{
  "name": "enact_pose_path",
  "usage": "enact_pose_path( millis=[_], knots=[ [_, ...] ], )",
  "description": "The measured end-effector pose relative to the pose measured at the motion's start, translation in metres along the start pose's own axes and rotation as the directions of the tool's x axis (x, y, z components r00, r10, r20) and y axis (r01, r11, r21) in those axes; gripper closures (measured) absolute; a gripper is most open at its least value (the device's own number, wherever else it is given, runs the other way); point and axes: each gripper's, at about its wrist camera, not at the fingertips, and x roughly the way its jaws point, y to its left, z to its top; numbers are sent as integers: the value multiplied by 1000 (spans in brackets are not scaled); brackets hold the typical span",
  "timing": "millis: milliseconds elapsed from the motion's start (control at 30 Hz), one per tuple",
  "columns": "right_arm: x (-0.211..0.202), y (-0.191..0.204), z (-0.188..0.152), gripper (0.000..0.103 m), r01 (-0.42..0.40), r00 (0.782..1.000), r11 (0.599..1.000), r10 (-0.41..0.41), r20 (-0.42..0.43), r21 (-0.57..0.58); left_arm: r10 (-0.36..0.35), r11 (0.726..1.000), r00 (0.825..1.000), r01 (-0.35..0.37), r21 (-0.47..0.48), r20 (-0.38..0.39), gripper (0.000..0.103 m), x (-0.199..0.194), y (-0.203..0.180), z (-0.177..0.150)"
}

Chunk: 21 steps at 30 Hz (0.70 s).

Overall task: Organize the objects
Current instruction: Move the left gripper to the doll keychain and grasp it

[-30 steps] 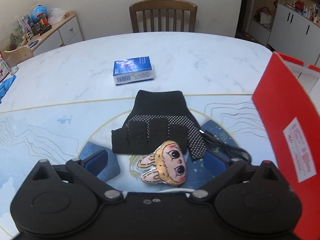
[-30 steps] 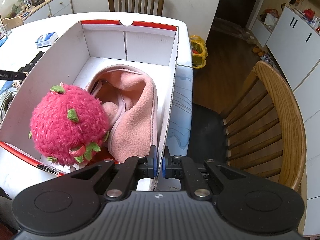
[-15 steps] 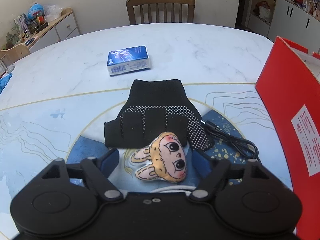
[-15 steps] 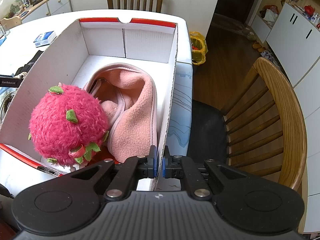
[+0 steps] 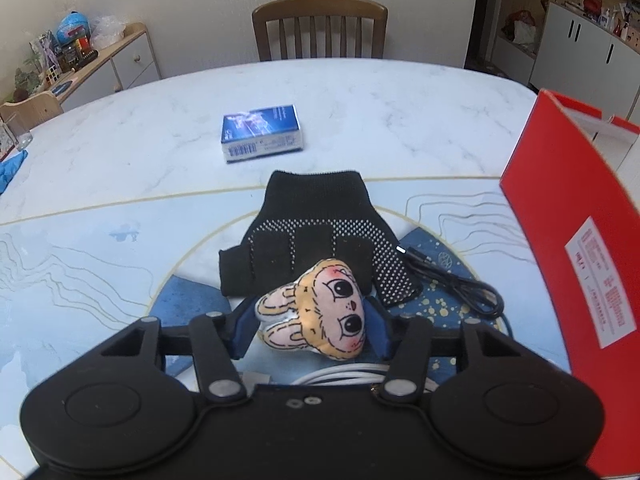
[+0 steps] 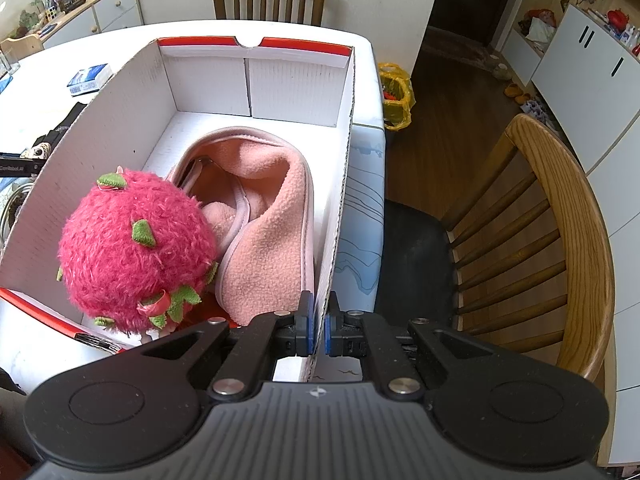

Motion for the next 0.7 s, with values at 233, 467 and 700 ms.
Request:
enact_pose_path(
  millis=[233,467,700],
  knots=[
    [-1,0,-1,98,-4,1000,1000,4,6,-1,-17,1000,1000,17,-14,13,50,-26,-3,7],
    [-3,-1,-3,98,-9,1000,1000,9,16,-13,-65,998,997,65,-7,34,50,-55,-21,20],
    [-4,-1,-5,98,-11,999,1000,12,30,-25,-137,990,989,135,33,63,49,-83,-51,34]
  ],
)
